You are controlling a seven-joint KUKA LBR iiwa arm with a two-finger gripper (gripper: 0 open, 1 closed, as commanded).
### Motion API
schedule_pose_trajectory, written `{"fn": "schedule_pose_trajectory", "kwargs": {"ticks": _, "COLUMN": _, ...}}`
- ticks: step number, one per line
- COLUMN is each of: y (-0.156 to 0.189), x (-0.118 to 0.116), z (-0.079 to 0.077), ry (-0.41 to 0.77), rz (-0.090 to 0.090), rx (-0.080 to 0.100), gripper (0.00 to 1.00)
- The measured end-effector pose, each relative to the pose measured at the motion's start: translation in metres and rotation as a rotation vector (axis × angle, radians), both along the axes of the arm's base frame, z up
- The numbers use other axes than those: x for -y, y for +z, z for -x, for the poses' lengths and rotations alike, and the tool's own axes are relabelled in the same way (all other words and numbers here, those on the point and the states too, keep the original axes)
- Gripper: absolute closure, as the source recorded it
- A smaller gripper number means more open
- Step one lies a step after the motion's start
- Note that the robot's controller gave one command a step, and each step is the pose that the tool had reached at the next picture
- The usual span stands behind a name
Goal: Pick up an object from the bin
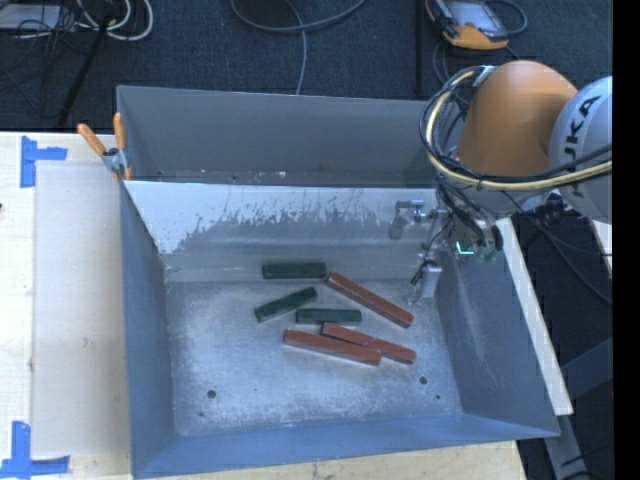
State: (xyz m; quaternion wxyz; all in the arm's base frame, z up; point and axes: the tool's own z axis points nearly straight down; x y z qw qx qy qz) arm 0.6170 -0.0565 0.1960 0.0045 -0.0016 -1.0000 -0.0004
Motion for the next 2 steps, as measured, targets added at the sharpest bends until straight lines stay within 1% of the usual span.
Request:
{"fn": "schedule_pose_trajectory", "kwargs": {"ticks": 1, "y": -0.131, "x": 0.033, "z": 0.054, "ry": 0.045, "rz": -0.002, "rx": -0.001, "gripper": 0.0}}
{"fn": "schedule_pose_trajectory", "kwargs": {"ticks": 2, "y": -0.125, "x": -0.061, "z": 0.064, "ry": 0.135, "rz": -0.002, "rx": 0.008, "gripper": 0.0}}
